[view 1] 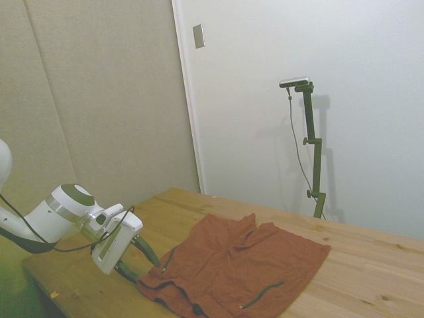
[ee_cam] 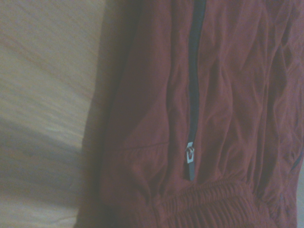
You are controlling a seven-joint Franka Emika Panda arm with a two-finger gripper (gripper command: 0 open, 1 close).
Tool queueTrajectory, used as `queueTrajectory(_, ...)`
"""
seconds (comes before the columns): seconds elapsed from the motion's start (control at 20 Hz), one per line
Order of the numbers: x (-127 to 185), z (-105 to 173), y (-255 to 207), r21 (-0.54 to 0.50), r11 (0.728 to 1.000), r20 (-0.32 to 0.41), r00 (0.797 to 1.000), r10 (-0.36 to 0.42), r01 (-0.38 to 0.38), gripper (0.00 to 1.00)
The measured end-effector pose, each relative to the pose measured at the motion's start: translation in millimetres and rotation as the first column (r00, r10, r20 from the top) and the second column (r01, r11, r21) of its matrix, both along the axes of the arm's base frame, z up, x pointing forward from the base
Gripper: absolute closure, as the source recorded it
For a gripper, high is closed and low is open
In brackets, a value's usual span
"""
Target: Fold the shorts
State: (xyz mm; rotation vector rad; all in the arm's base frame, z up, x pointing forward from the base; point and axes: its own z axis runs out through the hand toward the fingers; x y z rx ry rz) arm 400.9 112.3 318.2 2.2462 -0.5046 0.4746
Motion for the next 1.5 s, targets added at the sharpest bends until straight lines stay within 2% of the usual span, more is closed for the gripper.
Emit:
queueTrajectory(0.45,9.1,-3.9,2.7,0.048,0.999,0.022,1.000,-0.001,0.000,1.00)
queueTrajectory(1.0,10.8,-14.9,4.4,0.070,0.998,0.009,1.000,0.004,-0.004,1.00)
queueTrajectory(1.5,14.2,-9.2,11.5,0.189,0.981,0.009,0.999,-0.053,0.050,1.00)
